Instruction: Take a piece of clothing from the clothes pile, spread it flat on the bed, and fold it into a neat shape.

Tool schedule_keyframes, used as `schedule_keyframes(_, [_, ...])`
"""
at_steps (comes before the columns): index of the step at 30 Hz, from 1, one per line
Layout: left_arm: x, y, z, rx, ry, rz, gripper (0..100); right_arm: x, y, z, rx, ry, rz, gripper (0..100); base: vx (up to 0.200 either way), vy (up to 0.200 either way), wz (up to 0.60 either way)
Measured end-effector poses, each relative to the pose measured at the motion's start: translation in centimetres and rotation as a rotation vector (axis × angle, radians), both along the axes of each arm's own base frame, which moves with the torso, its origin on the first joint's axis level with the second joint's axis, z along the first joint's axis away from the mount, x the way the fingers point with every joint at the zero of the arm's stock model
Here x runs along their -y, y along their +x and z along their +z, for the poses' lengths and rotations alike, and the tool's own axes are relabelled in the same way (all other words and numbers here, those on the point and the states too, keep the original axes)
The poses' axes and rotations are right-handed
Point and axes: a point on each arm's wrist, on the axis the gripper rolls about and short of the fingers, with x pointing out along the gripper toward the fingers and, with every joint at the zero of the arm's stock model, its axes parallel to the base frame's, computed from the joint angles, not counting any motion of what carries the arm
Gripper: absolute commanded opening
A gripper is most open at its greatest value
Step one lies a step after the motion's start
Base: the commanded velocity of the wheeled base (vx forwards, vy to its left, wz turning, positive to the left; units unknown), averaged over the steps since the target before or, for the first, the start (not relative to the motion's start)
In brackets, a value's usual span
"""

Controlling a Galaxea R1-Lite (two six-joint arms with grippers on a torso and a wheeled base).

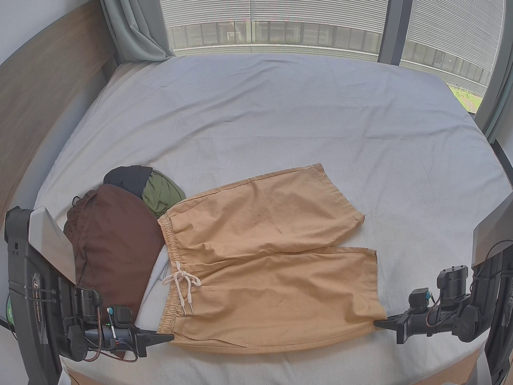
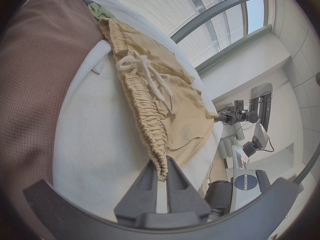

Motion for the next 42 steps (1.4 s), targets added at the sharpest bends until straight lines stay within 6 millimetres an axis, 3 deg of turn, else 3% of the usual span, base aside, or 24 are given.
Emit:
schedule_keyframes(7, [0.2, 1.2, 0.8, -0.003, -0.047, 0.040, 0, -0.3, 0.8, 1.0, 0.051, 0.091, -0.051, 0, 0.000, 0.000, 0.00])
schedule_keyframes(21, [1.6, 3.2, 4.3, 0.099, -0.115, 0.035, 0, -1.3, 1.8, 3.4, 0.094, 0.217, -0.070, 0, 0.000, 0.000, 0.00])
schedule_keyframes(42, [1.9, 5.0, 5.8, 0.195, -0.136, 0.030, 0, -1.5, 2.6, 5.1, 0.150, 0.270, -0.088, 0, 0.000, 0.000, 0.00])
